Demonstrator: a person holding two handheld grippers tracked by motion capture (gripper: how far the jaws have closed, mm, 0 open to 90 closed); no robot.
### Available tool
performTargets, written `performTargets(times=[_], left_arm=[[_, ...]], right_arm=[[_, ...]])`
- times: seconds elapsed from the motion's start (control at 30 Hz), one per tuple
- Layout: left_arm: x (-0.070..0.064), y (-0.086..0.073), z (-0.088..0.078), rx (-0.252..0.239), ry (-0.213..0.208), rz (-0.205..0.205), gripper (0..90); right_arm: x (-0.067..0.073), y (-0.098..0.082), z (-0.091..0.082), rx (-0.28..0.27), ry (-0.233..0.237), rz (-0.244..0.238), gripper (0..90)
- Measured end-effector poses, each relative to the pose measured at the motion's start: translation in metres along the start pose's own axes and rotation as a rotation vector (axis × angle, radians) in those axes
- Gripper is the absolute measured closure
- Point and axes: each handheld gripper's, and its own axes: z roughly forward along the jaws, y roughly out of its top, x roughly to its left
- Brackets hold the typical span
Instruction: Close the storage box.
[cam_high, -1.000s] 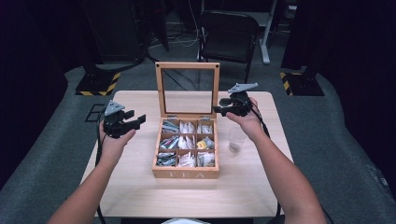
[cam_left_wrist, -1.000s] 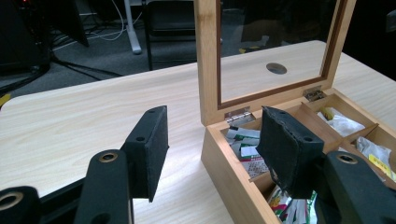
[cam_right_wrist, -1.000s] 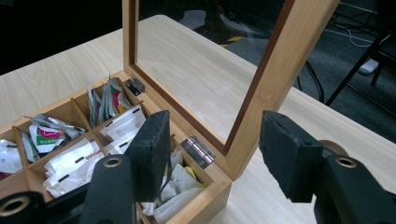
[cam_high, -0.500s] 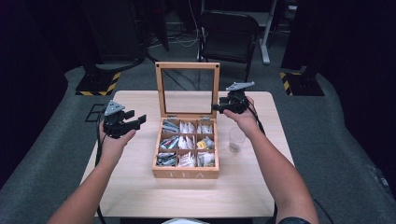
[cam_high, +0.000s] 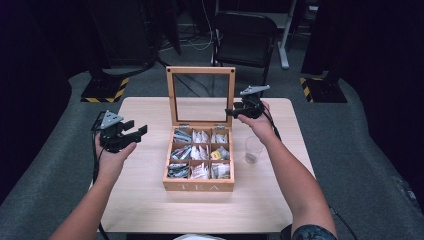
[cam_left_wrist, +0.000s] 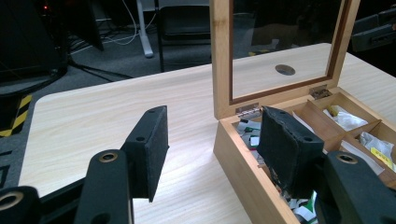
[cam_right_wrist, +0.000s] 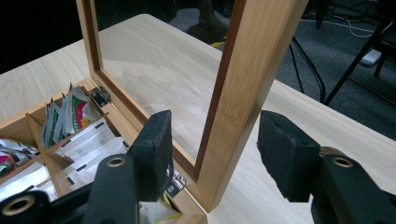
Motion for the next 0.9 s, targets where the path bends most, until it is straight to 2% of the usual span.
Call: performTargets(times=[0.43,0.5,0.67,0.9], left_arm=[[0.001,-0.002,0.002,0.013,0.002,-0.002,42.5],[0.001,-0.001,0.002,0.012,0.002,-0.001,42.5],[0.000,0.000,0.002,0.005,0.003,-0.002,42.5],[-0.001,0.002,0.002,0.001,0.001,0.003,42.5]], right_arm=[[0.000,0.001,0.006,-0.001,0.010,0.006,44.4],[0.000,0.003,0.006,0.008,0.007,-0.004,46.5],[-0.004,0.005,-0.001,0.022,0.025,0.021,58.0],[0.000,0.005,-0.006,0.031,0.022,0.004,61.1]])
